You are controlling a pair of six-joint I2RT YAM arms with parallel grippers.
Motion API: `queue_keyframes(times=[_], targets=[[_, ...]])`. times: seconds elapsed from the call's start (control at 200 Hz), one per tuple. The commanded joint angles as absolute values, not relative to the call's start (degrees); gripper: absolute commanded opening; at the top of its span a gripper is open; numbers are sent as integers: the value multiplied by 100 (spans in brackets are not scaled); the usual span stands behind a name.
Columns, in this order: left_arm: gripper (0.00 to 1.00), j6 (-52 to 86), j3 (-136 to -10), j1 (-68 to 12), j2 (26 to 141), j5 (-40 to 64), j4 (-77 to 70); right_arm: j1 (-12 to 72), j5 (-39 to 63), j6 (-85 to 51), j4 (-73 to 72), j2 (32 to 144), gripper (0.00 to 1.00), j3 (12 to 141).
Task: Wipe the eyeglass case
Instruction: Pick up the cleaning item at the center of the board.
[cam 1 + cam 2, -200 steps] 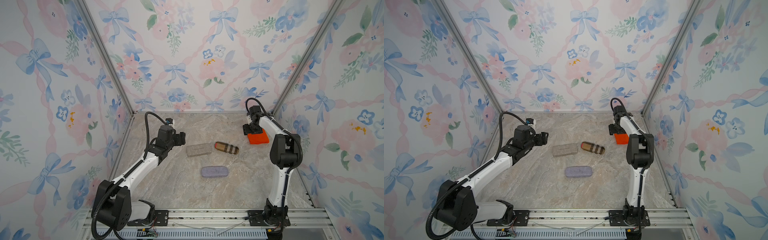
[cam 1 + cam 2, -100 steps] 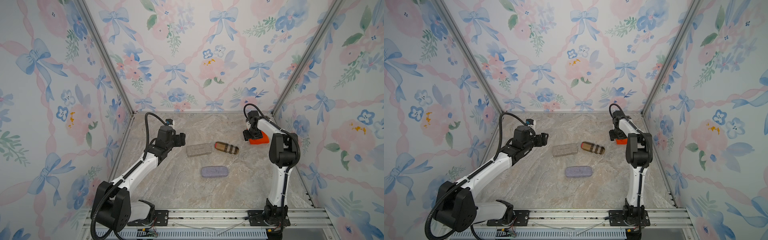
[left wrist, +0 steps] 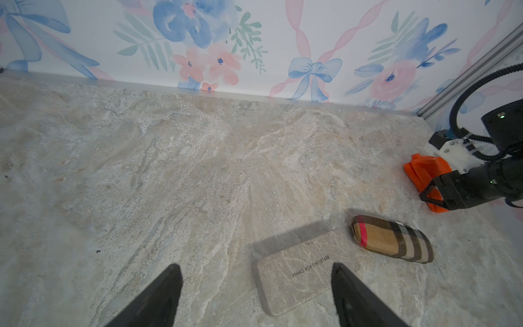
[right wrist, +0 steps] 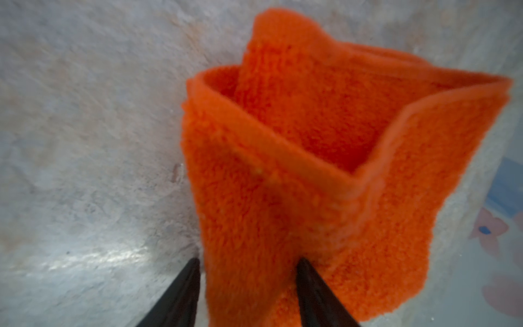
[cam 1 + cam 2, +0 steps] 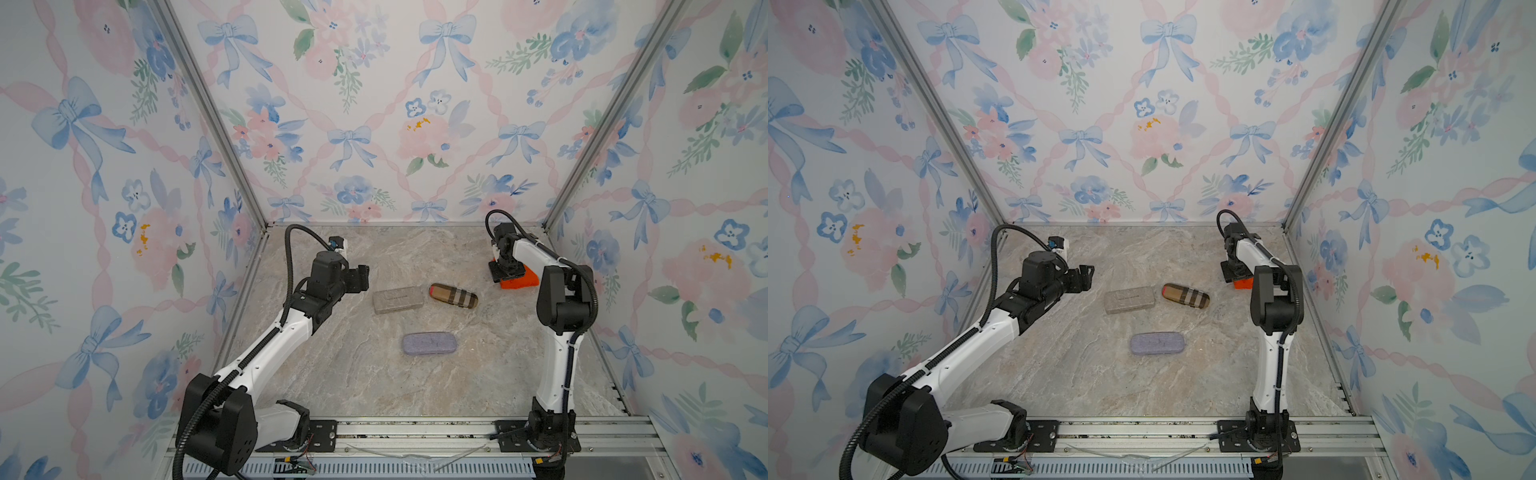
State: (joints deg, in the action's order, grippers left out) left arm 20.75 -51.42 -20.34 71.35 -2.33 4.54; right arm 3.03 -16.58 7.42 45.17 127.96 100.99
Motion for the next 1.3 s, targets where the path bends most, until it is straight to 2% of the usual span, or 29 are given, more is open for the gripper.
queue_keyframes(times=[0.0, 0.21, 0.34, 0.455, 0.57, 0.81, 0.925, 1.11, 1.295], targets=[[84, 1925, -5075, -2035, 6959, -257, 621, 440, -1838, 804, 4514, 12910, 46, 9849], [84, 1837, -4960, -2026, 6721, -257, 658, 561, -1723, 785, 4298, 12454, 37, 9448], [84, 1818, -4913, -2028, 6596, -168, 749, 540, -1398, 681, 4324, 12216, 21, 9236], [84, 1846, -4810, -2033, 6500, 29, 769, 480, -986, 443, 4422, 11979, 16, 9108], [84, 1949, -4703, -2037, 6409, 37, 768, 423, -405, 188, 4482, 11611, 0, 9014], [84, 2003, -4814, -2065, 6617, 171, 797, 387, 430, -246, 4219, 10470, 0, 8295], [82, 1755, -4920, -2397, 7044, 407, 618, 318, 564, -513, 4085, 9869, 0, 7850], [74, 272, -5401, -3174, 7945, 1025, 646, 301, 690, -542, 4400, 9135, 0, 7518], [71, -1602, -5352, -3990, 8490, 1529, 677, 357, 738, -672, 4739, 8403, 0, 7344]])
